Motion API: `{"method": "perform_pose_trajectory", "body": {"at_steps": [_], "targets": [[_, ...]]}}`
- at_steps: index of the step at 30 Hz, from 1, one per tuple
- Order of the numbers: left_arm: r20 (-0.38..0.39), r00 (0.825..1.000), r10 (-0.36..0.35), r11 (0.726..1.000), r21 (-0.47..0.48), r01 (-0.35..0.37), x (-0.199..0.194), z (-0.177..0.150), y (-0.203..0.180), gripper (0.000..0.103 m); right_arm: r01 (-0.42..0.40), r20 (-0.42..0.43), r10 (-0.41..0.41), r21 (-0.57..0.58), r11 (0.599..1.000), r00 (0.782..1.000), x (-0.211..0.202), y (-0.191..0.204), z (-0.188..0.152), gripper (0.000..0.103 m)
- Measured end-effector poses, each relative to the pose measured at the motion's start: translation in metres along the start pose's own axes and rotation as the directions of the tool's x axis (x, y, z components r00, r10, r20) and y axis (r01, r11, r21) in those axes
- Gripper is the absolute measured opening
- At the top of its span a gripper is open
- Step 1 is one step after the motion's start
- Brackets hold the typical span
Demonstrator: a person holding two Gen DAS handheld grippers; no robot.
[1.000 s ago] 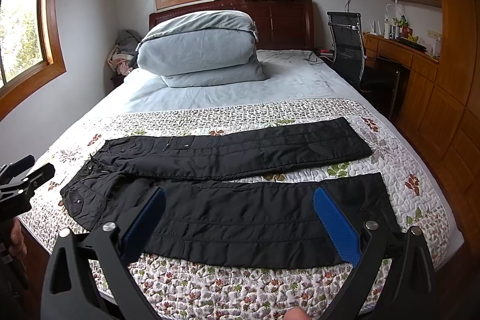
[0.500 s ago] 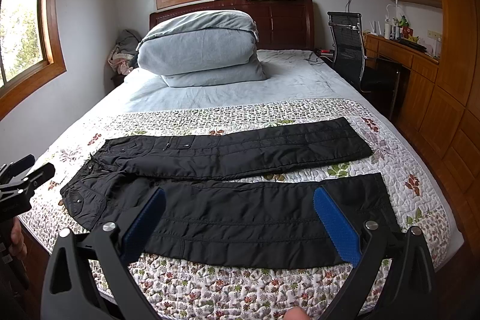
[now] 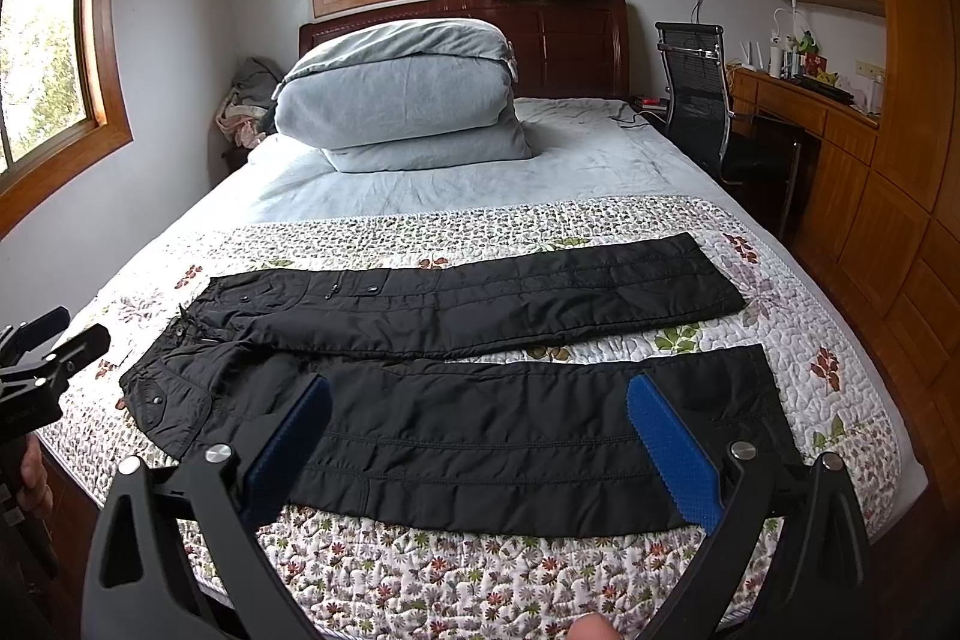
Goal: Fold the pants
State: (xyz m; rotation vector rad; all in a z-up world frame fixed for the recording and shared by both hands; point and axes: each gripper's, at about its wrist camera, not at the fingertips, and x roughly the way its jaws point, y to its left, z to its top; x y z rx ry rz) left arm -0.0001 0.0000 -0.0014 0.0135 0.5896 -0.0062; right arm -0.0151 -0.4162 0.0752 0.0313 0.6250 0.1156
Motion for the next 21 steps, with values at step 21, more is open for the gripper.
{"method": "perform_pose_trajectory", "body": {"at_steps": [21], "targets": [[-0.001,1.000,-0.001,1.000,0.004,0.001,0.0002,0.0001,-0.0019,0.101,-0.003,-0.002,0.003,0.003,1.000,1.000,0.0007,0.0004,-0.0013,0.100]]}}
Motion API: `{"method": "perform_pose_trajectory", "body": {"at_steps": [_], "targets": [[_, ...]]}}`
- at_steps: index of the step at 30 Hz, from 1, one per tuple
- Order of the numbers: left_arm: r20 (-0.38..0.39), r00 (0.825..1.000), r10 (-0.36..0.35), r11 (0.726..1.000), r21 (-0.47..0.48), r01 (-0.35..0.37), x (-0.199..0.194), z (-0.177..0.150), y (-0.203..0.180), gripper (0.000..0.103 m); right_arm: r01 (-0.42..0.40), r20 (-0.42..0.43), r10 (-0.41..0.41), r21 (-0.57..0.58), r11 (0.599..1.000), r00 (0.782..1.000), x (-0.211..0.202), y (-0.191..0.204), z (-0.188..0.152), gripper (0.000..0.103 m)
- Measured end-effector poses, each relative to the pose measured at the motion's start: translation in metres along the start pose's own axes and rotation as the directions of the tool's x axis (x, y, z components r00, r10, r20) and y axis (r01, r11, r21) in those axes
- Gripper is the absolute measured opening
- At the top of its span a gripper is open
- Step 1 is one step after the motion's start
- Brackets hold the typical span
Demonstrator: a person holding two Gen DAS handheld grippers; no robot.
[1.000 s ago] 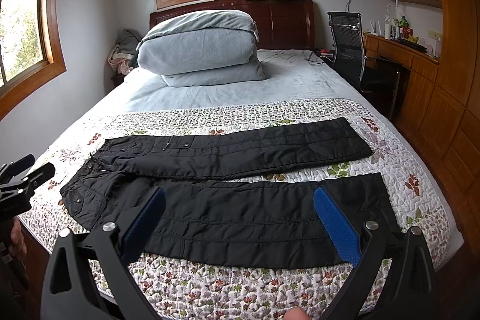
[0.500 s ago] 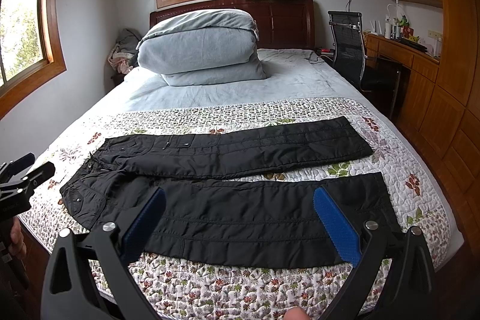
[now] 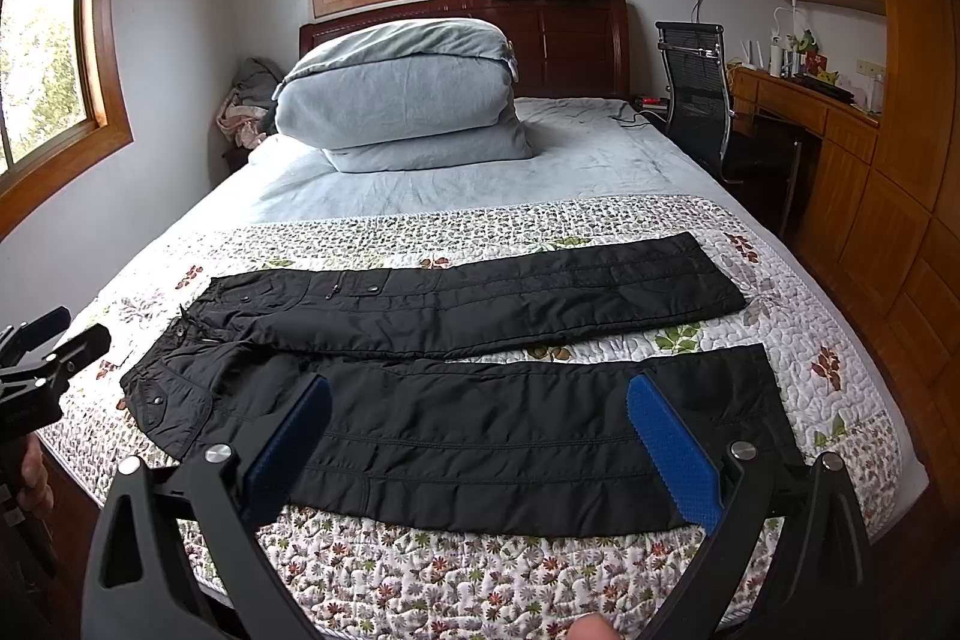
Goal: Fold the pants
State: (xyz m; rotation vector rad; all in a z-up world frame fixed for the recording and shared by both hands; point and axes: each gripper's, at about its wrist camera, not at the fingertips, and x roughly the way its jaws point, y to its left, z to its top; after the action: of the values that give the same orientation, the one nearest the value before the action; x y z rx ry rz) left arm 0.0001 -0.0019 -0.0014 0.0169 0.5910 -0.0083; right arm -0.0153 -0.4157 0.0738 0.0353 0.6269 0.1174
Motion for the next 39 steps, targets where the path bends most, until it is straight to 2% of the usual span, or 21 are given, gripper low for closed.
{"method": "perform_pose_trajectory", "body": {"at_steps": [3,7,9,12,14,15,16,17,18,19,21,22,24,25,28,29,30,32,35,37,39], "targets": [[0.000,1.000,-0.018,1.000,0.000,0.018,0.001,0.000,-0.001,0.101,-0.006,-0.002,0.006,0.002,1.000,1.000,0.001,-0.001,0.000,0.100],[-0.042,0.985,-0.166,0.986,0.003,0.166,0.013,0.001,0.003,0.101,-0.030,-0.047,0.028,-0.029,0.999,0.998,0.011,-0.006,0.005,0.100],[-0.081,0.975,-0.209,0.978,0.002,0.209,0.025,0.004,0.010,0.101,0.021,-0.080,-0.026,-0.063,0.998,0.996,0.019,-0.016,0.014,0.100],[-0.165,0.968,-0.188,0.981,0.015,0.193,0.055,0.012,0.027,0.101,0.076,-0.125,-0.091,-0.117,0.990,0.988,0.037,-0.039,0.036,0.100],[-0.241,0.954,-0.179,0.982,0.021,0.189,0.082,0.020,0.044,0.101,0.112,-0.169,-0.132,-0.120,0.986,0.977,0.056,-0.064,0.054,0.100],[-0.280,0.942,-0.185,0.981,0.009,0.196,0.096,0.023,0.054,0.101,0.107,-0.204,-0.128,-0.111,0.988,0.971,0.069,-0.078,0.065,0.100],[-0.337,0.919,-0.205,0.978,-0.024,0.209,0.116,0.027,0.069,0.101,0.089,-0.228,-0.109,-0.095,0.991,0.968,0.078,-0.090,0.072,0.100],[-0.376,0.898,-0.227,0.973,-0.057,0.222,0.132,0.030,0.080,0.101,0.045,-0.275,-0.057,-0.049,0.998,0.960,0.096,-0.110,0.083,0.100],[-0.430,0.864,-0.262,0.965,-0.114,0.236,0.156,0.034,0.099,0.101,0.004,-0.316,-0.002,0.007,1.000,0.949,0.113,-0.128,0.092,0.100],[-0.466,0.839,-0.281,0.959,-0.157,0.234,0.173,0.035,0.114,0.101,-0.026,-0.349,0.049,0.070,0.997,0.936,0.131,-0.146,0.099,0.100],[-0.536,0.790,-0.297,0.951,-0.237,0.197,0.208,0.037,0.147,0.101,-0.056,-0.422,0.144,0.214,0.975,0.895,0.180,-0.192,0.115,0.100],[-0.565,0.762,-0.317,0.940,-0.297,0.171,0.232,0.038,0.168,0.101,-0.040,-0.443,0.146,0.240,0.970,0.885,0.197,-0.205,0.120,0.100],[-0.609,0.727,-0.319,0.926,-0.364,0.102,0.267,0.038,0.200,0.101,0.036,-0.503,0.096,0.247,0.968,0.859,0.243,-0.239,0.131,0.100],[-0.635,0.701,-0.323,0.913,-0.404,0.055,0.288,0.037,0.220,0.101,0.074,-0.525,0.064,0.239,0.968,0.849,0.262,-0.252,0.135,0.100],[-0.703,0.635,-0.319,0.892,-0.449,-0.049,0.344,0.034,0.262,0.101,0.136,-0.591,0.021,0.219,0.966,0.806,0.325,-0.289,0.141,0.100],[-0.722,0.621,-0.307,0.890,-0.448,-0.082,0.361,0.033,0.275,0.101,0.159,-0.619,-0.001,0.200,0.967,0.785,0.348,-0.299,0.140,0.100],[-0.733,0.614,-0.294,0.887,-0.448,-0.111,0.371,0.033,0.282,0.101,0.177,-0.642,-0.016,0.187,0.966,0.767,0.370,-0.309,0.139,0.100],[-0.747,0.602,-0.282,0.869,-0.465,-0.169,0.398,0.031,0.305,0.101,0.189,-0.662,-0.032,0.166,0.968,0.749,0.400,-0.321,0.137,0.100],[-0.758,0.588,-0.283,0.841,-0.491,-0.229,0.430,0.029,0.330,0.101,0.227,-0.671,-0.086,0.125,0.966,0.737,0.435,-0.339,0.137,0.100],[-0.755,0.592,-0.282,0.825,-0.506,-0.252,0.443,0.031,0.343,0.101,0.227,-0.669,-0.083,0.131,0.965,0.739,0.449,-0.350,0.139,0.100],[-0.739,0.607,-0.291,0.808,-0.530,-0.258,0.451,0.036,0.355,0.101,0.225,-0.669,-0.075,0.141,0.964,0.740,0.462,-0.362,0.140,0.100]]}}
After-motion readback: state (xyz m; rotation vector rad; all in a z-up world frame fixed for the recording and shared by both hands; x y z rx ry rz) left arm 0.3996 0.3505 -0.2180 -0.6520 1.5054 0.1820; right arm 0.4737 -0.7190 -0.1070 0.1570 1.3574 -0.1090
